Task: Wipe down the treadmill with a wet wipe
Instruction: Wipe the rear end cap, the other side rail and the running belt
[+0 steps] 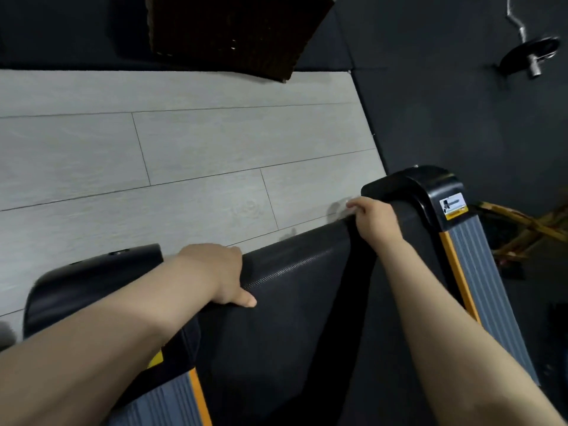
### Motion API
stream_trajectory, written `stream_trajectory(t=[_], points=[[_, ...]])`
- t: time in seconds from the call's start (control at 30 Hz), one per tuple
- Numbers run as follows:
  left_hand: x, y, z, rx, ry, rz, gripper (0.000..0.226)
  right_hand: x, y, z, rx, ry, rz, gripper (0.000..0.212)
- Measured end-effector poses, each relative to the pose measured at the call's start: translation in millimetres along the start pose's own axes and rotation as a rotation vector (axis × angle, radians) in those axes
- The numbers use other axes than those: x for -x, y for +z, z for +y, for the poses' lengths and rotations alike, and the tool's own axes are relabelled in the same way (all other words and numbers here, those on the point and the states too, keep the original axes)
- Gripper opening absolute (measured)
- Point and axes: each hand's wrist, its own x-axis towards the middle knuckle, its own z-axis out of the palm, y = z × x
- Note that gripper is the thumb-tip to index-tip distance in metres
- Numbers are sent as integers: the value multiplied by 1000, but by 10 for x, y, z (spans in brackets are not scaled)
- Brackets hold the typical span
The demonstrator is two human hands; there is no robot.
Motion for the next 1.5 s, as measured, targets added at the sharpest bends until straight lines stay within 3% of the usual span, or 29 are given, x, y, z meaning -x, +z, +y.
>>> stream_trajectory(t=[0.1,0.17,0.37,0.5,0.6,0.67,0.73,0.83,1.1,1.17,1.27,1.33,1.43,1.5], points=[[-105,-16,226,60,135,26,108,427,144,-334,-136,-272,-179,34],[-167,57,302,93,133,31,114,444,94,-247,-176,-382,-225,36],[-250,203,323,116,81,45,112,-359,-393,764,199,-19,-21,38],[-312,213,310,164,73,-11,113,-231,-89,647,-13,141,210,41],[-348,213,288,180,77,-16,113,39,17,546,-116,-17,163,36],[-340,193,284,191,69,-33,112,-42,-93,615,-9,-172,70,36],[-321,171,304,197,72,-38,111,-317,-181,767,208,-263,85,36],[-309,133,318,195,67,-44,110,-564,-295,841,407,-113,50,30],[-294,145,293,239,82,-15,107,158,-26,256,-47,196,241,40],[-271,165,287,245,77,21,107,388,56,-36,-101,98,206,39],[-238,247,267,288,77,106,109,875,264,-555,-344,-210,44,36],[-214,252,202,527,96,171,100,1172,346,-836,-604,-174,-8,36],[-177,83,126,1139,105,237,88,1395,430,-1096,-910,76,171,30],[-187,-25,130,1240,182,260,72,1439,484,-1192,-934,141,273,25]])
